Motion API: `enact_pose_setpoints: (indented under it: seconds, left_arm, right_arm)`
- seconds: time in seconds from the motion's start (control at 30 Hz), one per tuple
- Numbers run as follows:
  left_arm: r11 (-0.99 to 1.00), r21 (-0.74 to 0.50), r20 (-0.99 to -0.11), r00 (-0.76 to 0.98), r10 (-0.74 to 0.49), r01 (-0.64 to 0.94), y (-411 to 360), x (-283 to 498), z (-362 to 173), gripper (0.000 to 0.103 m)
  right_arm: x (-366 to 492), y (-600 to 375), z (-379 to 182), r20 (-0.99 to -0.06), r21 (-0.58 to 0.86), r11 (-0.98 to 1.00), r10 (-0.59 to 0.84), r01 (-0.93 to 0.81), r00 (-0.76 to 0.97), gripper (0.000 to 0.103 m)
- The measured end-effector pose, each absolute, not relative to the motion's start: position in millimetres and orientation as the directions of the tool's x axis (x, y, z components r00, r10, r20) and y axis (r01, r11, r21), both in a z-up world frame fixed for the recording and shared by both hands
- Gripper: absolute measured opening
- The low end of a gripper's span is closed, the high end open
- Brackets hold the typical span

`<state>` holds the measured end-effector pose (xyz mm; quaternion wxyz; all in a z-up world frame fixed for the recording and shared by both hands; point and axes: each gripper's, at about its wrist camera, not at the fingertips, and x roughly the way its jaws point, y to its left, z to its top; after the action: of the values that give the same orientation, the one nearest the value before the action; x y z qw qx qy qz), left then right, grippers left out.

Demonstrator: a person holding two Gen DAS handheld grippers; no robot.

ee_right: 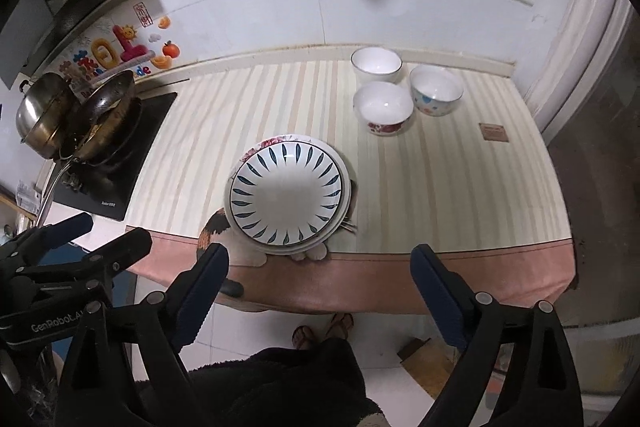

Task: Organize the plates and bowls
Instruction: 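Open both grippers and raise them away from the plate stack, then grasp the rim of the plain white bowl with both grippers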

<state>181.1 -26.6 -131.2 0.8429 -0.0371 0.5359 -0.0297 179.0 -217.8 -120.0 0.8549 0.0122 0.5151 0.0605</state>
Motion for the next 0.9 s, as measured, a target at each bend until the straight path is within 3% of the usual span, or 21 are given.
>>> enact_pose_setpoints:
  seconds: [0.47, 0.73, 0.9]
  left_arm:
    - [0.993, -0.114, -0.844, 0.526, -0.109, 0.022, -36.4, 173.2, -109.2, 0.102]
    - [0.999, -0.052, -0.783, 0.62, -0.044, 0.005, -64.5, 254.7, -115.4, 0.102]
    - [0.998, -0.06, -0.836, 0.548, -0.033, -0.031, -91.1, 349.4, -151.7, 0.102]
  right_arm:
    - [160.5, -228.5, -103.5, -0.847, 0.163, 0.981, 0.195, -0.109, 0.494, 0.096]
    - [251.7, -287.5, -130.3, -0.814, 0.208, 0.976, 0.211, -0.068, 0.541, 0.096]
    - [349.8, -343.4, -170.3, -0.827, 0.264, 0.964, 0.239, -0.024, 0.508, 0.096]
